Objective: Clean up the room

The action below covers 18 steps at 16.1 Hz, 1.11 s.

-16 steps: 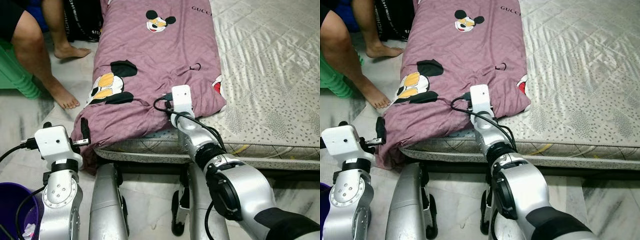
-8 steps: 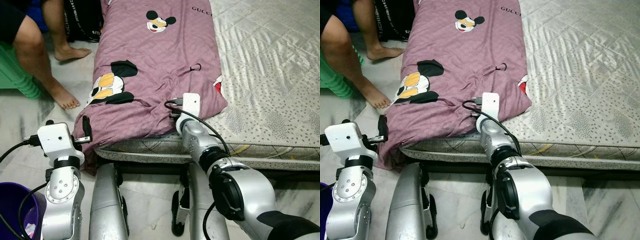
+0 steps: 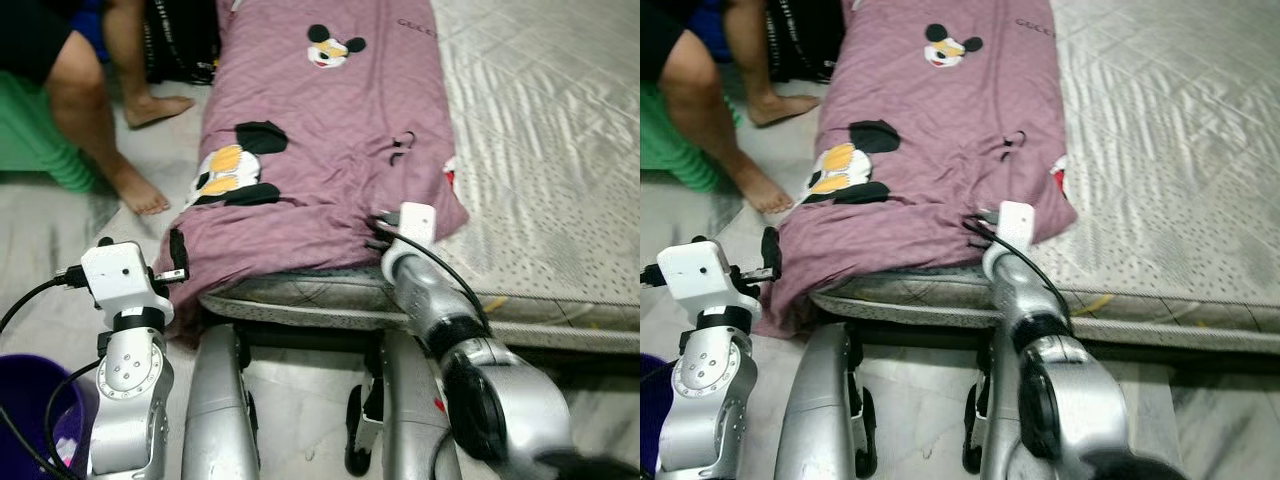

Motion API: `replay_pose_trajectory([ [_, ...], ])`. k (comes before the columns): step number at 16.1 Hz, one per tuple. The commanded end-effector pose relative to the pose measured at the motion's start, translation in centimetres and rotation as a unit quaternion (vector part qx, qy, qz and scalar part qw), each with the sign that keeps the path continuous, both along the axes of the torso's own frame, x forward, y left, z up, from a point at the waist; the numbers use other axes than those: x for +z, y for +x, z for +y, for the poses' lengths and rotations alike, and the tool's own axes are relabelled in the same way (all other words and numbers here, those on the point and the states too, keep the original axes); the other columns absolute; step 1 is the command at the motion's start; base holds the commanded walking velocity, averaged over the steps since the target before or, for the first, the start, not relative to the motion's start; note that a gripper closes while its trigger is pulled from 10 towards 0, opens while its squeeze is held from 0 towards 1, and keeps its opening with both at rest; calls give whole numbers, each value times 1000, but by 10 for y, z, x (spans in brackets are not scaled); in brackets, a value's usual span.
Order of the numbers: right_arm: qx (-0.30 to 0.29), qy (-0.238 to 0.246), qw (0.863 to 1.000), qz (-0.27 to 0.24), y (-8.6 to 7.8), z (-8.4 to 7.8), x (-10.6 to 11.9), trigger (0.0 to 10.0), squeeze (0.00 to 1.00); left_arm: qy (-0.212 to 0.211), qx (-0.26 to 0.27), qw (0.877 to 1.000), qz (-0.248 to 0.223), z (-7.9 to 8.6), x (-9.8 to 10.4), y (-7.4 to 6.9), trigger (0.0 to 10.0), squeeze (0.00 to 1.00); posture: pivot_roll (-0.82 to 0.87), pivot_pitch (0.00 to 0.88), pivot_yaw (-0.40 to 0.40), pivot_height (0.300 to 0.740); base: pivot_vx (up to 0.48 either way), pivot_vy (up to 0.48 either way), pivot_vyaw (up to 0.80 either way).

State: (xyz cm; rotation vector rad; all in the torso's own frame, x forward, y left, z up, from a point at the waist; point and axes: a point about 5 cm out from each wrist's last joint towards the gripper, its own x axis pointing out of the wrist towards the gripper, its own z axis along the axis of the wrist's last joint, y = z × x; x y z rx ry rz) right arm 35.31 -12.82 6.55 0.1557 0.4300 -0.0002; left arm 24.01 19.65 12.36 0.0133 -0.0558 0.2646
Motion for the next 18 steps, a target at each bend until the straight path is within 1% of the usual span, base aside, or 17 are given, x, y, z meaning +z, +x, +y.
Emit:
replay_pose_trajectory([
  [1,-24,-18,999,18,-8,-25,-7,0,0,-1,5,1000,6,2,-4,-1,10000,0,108,185,-31,557,0,0,0],
  [2,-21,-38,999,23,-29,-42,-11,0,0,-5,2,1000,6,1,-4,3,10000,0,84,182,-25,557,0,0,0],
  [3,-21,-38,999,23,-29,-42,-11,0,0,-5,2,1000,6,1,-4,3,10000,0,84,182,-25,557,0,0,0],
  [4,-22,-44,999,23,-45,-53,-9,0,0,-10,-5,1000,4,-3,-5,6,10000,0,74,182,-22,557,0,0,0],
  [5,-8,-43,999,13,-52,-55,-7,0,0,-13,-9,1000,4,-5,-5,7,10000,0,61,180,-16,557,0,0,0],
  [6,16,-26,999,-21,-62,-52,1,0,0,-16,-15,1000,3,-8,-6,8,10000,0,61,180,-16,557,0,0,0],
  [7,27,-15,999,-43,-66,-50,5,0,0,-18,-18,1000,3,-9,-7,9,10000,0,46,176,-11,557,0,0,0],
  [8,44,-6,997,-69,-77,-49,10,0,0,-18,-23,1000,3,-10,-7,10,10000,0,46,176,-11,557,0,0,0],
  [9,69,-14,995,-74,-98,-50,10,0,0,-13,-29,999,0,-11,-6,11,10000,0,46,176,-11,557,0,0,0],
  [11,98,-47,994,-24,-130,-59,3,0,0,-12,-37,999,2,-13,-8,12,10000,0,23,172,-14,557,0,0,0],
  [12,100,-55,994,0,-136,-63,-3,4314,0,-12,-42,999,6,-14,-9,12,10000,0,17,171,-14,557,0,0,0],
  [13,97,-62,992,50,-146,-71,-17,10000,0,-15,-58,998,14,-18,-13,12,10000,0,12,170,-13,557,0,0,0],
  [14,96,-63,991,62,-148,-72,-20,10000,0,-19,-64,998,16,-19,-14,11,10000,0,12,170,-13,557,0,0,0],
  [15,89,-56,991,79,-148,-74,-25,10000,0,-13,-92,995,22,-28,-16,11,10000,0,10,166,-11,557,0,0,0],
  [16,89,-59,990,87,-147,-74,-26,10000,1000,-4,-106,994,30,-33,-18,11,10000,0,12,162,-8,557,0,0,0],
  [17,90,-65,990,88,-147,-75,-26,10000,1000,0,-108,993,38,-34,-20,10,10000,0,12,162,-8,557,0,0,0],
  [18,86,-84,988,100,-148,-77,-25,10000,1000,9,-111,992,53,-33,-24,10,10000,0,18,155,-3,557,0,0,0],
])
